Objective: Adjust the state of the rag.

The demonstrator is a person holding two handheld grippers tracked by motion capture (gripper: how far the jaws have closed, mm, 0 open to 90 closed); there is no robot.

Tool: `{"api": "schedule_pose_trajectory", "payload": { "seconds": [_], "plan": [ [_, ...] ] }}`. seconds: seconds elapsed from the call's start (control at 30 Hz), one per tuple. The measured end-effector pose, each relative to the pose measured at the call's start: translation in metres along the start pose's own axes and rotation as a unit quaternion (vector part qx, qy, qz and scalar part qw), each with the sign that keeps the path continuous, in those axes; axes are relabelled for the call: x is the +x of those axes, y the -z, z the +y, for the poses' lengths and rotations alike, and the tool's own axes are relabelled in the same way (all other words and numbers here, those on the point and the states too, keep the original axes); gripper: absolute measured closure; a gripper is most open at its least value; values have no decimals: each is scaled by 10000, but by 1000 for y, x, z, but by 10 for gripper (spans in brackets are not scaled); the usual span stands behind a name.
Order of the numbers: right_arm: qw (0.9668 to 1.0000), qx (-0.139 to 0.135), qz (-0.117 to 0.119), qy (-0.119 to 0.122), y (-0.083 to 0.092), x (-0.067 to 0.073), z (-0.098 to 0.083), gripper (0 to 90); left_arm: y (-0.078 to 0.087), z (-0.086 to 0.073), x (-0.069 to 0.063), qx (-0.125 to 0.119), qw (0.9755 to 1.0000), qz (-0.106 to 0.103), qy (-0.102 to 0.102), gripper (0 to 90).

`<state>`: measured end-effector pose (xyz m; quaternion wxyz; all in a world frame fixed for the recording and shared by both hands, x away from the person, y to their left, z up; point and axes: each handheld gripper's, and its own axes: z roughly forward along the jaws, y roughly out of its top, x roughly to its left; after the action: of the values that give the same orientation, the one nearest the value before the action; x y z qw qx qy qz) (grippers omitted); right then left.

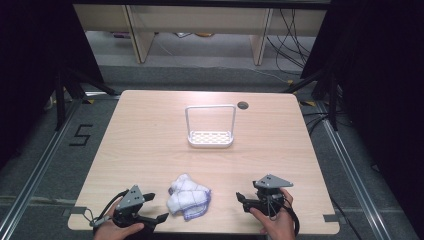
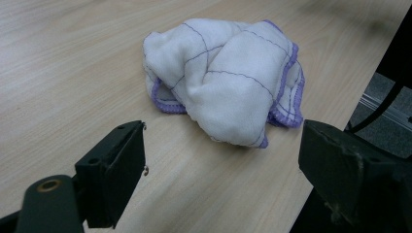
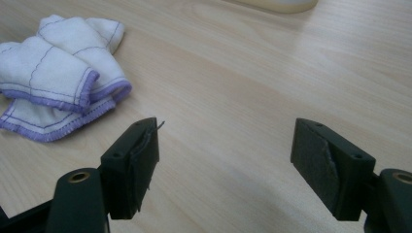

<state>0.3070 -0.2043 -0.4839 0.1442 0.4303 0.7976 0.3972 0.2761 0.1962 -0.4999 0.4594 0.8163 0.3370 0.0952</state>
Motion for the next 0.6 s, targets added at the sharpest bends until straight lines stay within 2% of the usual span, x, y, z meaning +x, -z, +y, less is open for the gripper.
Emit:
{"api": "schedule_pose_trajectory", "payload": {
  "seconds": [0.1, 0.23, 0.4, 0.43, 0.47, 0.57, 0.6],
  "plan": [
    [10000, 19, -38, 53, 1, 1, 1, 282, 1, 0, -1, 23, 10000, 16, 21, 168],
    [10000, -19, 29, 72, 0, 3, 1, 290, 1, 0, -2, 34, 10000, 1, -7, 185],
    [9999, -40, 77, 147, 1, 6, 3, 319, 2, 0, -3, 78, 9999, 106, -64, 217],
    [9997, -43, 164, 185, 0, 8, 4, 335, 2, 1, -3, 109, 9999, 36, -47, 242],
    [9996, -42, 137, 224, 1, 10, 5, 340, 2, 1, -3, 64, 10000, 28, -51, 247],
    [9992, -86, 244, 292, 0, 18, 7, 358, 1, 1, -6, 78, 9999, 69, -91, 272],
    [9991, -38, 278, 322, 0, 21, 8, 362, 1, 1, -7, 124, 9999, -11, -95, 276]
  ]
}}
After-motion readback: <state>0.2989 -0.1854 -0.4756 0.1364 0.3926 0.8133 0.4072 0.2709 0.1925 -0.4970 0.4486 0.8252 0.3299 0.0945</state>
